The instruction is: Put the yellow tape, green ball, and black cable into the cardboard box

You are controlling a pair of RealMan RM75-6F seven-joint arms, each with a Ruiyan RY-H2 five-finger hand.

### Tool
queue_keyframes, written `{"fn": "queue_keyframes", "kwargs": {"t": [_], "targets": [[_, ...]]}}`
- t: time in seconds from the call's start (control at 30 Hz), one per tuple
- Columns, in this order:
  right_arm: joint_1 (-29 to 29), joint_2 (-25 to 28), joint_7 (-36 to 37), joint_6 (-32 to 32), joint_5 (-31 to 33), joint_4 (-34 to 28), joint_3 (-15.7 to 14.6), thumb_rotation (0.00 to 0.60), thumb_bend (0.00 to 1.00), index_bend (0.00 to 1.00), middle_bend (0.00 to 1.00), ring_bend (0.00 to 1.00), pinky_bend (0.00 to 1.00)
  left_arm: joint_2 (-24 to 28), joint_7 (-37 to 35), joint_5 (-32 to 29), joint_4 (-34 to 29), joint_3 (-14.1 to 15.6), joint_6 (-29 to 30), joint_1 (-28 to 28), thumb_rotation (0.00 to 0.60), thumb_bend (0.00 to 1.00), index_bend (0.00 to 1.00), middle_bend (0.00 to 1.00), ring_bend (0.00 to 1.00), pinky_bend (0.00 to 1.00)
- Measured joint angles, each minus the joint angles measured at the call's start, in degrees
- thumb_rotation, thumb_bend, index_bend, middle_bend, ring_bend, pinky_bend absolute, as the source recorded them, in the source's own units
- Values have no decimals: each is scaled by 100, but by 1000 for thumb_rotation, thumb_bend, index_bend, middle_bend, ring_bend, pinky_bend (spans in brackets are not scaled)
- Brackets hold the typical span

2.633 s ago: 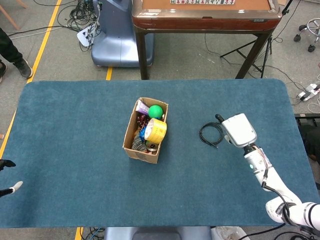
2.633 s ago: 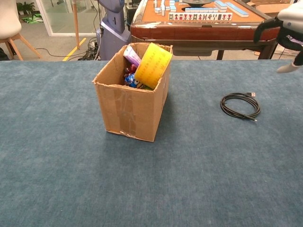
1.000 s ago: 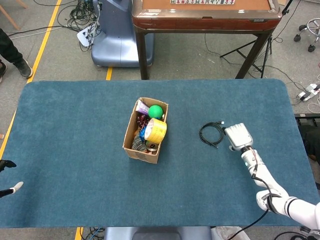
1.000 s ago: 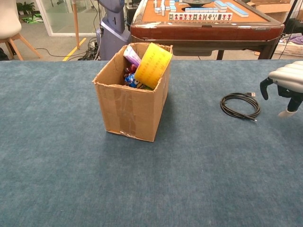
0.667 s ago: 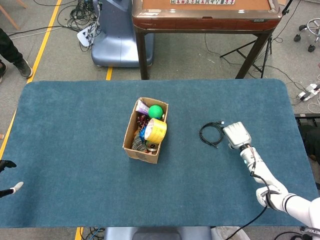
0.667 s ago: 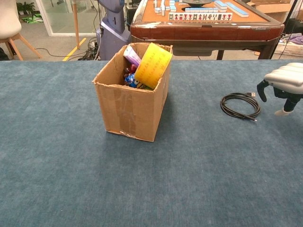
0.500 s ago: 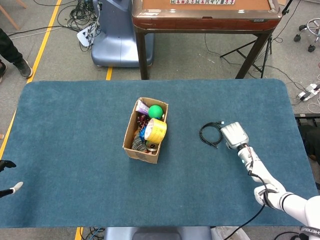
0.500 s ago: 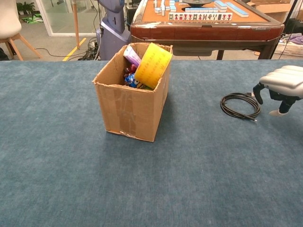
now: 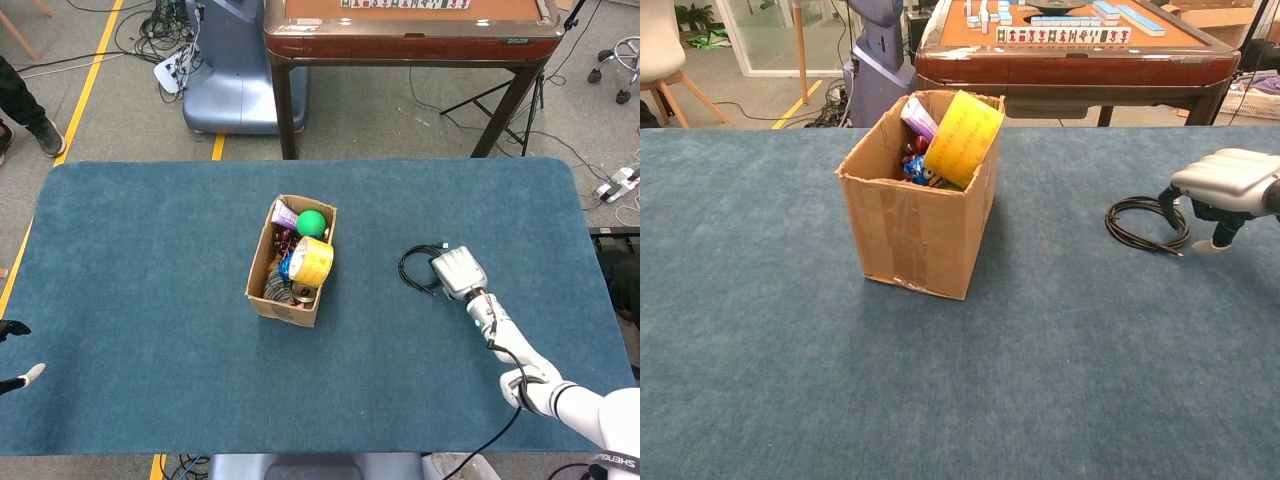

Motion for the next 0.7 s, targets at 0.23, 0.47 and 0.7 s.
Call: {"fn": "queue_keyframes", "kwargs": {"t": [0.23,0.47,0.7], "targets": [[28,-32,-30,-112,38,23,13,600,290,486,1000,1000,1000,3,-2,3,-4,-1,10,5,600,65,427,432,407,625],[61,-112,-71,-234,92,118,20,600,305,486,1000,1000,1000,13,-22,-4,-6,-6,14,9,600,65,427,432,407,624],[99,-179,-75,-321,127,184,41,600,359,487,1000,1000,1000,20,-38,-11,-6,-12,19,14,600,65,427,432,407,625]]}}
